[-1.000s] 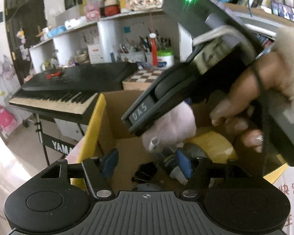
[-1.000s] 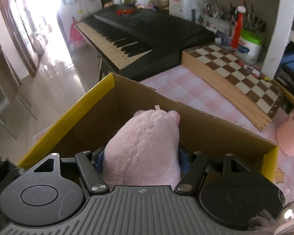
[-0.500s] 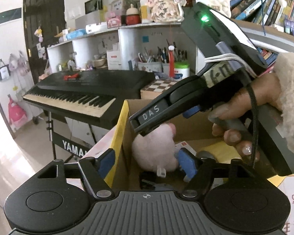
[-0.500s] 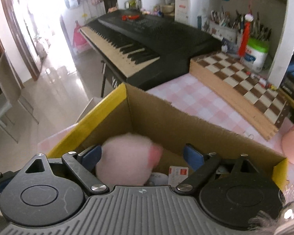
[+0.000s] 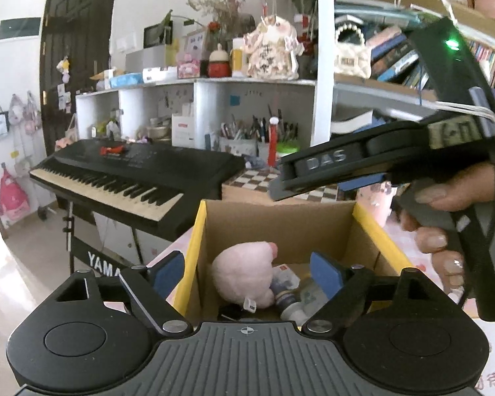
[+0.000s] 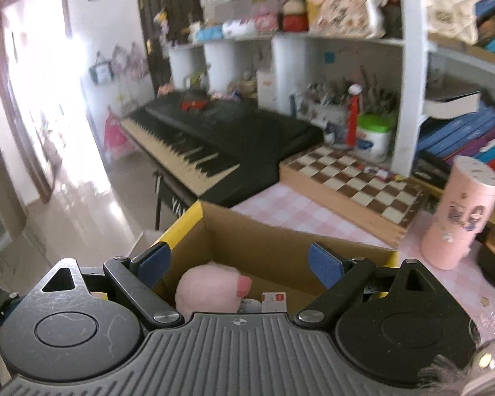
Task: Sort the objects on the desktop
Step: 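Lower into the box and open the right tool while the left tool releases the clip, then withdraw both open tools up out of the yellow box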
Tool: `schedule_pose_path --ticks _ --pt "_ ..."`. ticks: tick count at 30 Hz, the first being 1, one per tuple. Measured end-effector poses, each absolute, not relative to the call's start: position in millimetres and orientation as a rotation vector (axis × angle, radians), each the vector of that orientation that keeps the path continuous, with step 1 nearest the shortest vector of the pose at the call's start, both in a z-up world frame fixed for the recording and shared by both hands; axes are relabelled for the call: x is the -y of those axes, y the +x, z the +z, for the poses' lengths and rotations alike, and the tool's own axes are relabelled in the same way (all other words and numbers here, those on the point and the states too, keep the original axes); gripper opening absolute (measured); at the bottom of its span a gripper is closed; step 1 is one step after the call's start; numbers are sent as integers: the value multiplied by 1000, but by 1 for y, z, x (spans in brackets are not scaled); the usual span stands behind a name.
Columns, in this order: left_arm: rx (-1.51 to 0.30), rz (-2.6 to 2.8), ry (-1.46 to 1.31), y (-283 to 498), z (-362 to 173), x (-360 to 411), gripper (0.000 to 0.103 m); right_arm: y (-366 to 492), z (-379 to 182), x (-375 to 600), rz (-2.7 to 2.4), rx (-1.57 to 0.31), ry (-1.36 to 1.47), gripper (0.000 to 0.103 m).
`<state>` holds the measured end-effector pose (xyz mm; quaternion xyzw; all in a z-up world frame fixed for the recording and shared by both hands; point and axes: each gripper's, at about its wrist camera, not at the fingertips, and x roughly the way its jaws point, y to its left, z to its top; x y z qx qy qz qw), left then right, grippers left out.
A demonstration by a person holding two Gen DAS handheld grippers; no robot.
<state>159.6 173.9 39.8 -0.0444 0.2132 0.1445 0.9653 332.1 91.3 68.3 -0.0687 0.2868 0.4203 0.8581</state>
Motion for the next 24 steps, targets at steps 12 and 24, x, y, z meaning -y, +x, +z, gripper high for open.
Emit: schedule_pose_path --ticks 12,24 --pt "-390 260 -103 121 47 -175 87 285 83 -42 741 -523 -66 91" --pt "-377 221 -118 74 45 -175 90 214 71 18 525 -481 -9 91"
